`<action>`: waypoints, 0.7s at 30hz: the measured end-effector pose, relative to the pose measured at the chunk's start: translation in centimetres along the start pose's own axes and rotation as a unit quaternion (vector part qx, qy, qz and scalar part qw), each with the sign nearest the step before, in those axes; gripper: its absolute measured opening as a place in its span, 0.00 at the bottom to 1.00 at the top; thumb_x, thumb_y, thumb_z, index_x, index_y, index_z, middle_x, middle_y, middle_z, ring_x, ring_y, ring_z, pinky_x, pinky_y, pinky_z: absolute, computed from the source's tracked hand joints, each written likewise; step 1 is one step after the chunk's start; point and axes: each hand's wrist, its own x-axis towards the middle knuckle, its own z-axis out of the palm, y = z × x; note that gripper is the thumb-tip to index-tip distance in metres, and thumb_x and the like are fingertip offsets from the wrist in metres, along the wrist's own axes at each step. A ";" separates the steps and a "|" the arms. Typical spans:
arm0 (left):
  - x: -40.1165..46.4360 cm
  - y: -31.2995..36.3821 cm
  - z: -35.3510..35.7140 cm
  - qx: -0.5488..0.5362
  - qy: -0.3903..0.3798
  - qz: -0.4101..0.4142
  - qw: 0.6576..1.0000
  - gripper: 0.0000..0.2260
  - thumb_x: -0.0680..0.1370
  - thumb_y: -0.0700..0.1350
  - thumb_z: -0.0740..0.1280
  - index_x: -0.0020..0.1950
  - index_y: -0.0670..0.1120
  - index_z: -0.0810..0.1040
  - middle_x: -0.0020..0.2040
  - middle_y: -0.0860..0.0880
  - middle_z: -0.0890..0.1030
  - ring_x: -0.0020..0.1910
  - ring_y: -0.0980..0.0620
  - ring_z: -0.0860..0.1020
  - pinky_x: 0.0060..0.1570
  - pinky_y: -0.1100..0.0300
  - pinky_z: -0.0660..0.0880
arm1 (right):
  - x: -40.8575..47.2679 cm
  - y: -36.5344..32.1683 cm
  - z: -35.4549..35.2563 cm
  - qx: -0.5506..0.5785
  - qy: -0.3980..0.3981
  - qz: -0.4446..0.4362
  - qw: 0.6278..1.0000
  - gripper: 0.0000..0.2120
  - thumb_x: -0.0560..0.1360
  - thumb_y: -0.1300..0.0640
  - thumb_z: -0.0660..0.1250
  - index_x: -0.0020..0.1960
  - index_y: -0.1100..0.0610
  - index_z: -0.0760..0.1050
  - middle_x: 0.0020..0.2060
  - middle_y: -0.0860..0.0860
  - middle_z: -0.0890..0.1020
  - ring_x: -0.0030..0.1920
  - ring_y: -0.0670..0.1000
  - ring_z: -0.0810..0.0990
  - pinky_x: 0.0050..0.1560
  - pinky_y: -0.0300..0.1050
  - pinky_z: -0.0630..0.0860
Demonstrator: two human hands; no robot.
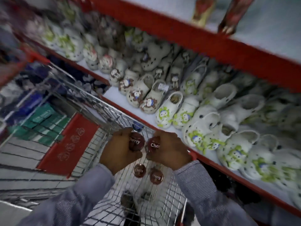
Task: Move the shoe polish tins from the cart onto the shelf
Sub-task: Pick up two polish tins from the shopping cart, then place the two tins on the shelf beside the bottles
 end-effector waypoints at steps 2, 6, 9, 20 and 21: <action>-0.8 3.3 -4.1 -0.009 0.034 0.034 0.999 0.30 0.60 0.53 0.75 0.61 0.49 0.75 0.53 0.49 0.82 0.53 0.46 0.82 0.51 0.51 0.80 | -1.9 -2.5 -4.5 0.006 0.037 -0.035 0.999 0.28 0.61 0.49 0.79 0.58 0.55 0.79 0.55 0.53 0.82 0.57 0.54 0.80 0.57 0.50 0.79; -2.0 10.1 -11.0 0.004 0.084 0.100 0.991 0.39 0.61 0.54 0.76 0.69 0.53 0.63 0.54 0.51 0.81 0.50 0.47 0.83 0.43 0.54 0.80 | -5.9 -5.9 -12.7 -0.005 0.124 -0.096 0.988 0.25 0.58 0.45 0.77 0.53 0.51 0.81 0.48 0.50 0.83 0.51 0.50 0.81 0.49 0.44 0.78; -2.7 14.2 -14.1 -0.005 0.140 0.150 0.979 0.36 0.59 0.60 0.73 0.62 0.58 0.62 0.50 0.55 0.80 0.43 0.54 0.82 0.37 0.57 0.79 | -8.3 -7.1 -17.2 0.011 0.219 -0.122 0.968 0.24 0.56 0.48 0.78 0.50 0.52 0.81 0.44 0.46 0.85 0.45 0.45 0.83 0.47 0.41 0.80; 1.9 29.6 -16.6 -0.015 0.149 0.273 0.950 0.32 0.60 0.54 0.77 0.54 0.57 0.60 0.46 0.55 0.83 0.41 0.55 0.83 0.35 0.60 0.78 | -11.4 -2.2 -29.5 0.026 0.420 -0.018 0.907 0.40 0.60 0.49 0.79 0.69 0.54 0.71 0.62 0.52 0.81 0.61 0.53 0.80 0.59 0.42 0.75; 2.8 31.1 -16.2 -0.014 0.143 0.282 0.949 0.31 0.61 0.53 0.78 0.55 0.57 0.61 0.47 0.54 0.82 0.42 0.54 0.83 0.36 0.60 0.76 | -11.0 -1.4 -30.6 0.031 0.425 -0.001 0.905 0.40 0.60 0.51 0.79 0.70 0.55 0.71 0.63 0.54 0.80 0.62 0.54 0.79 0.59 0.43 0.75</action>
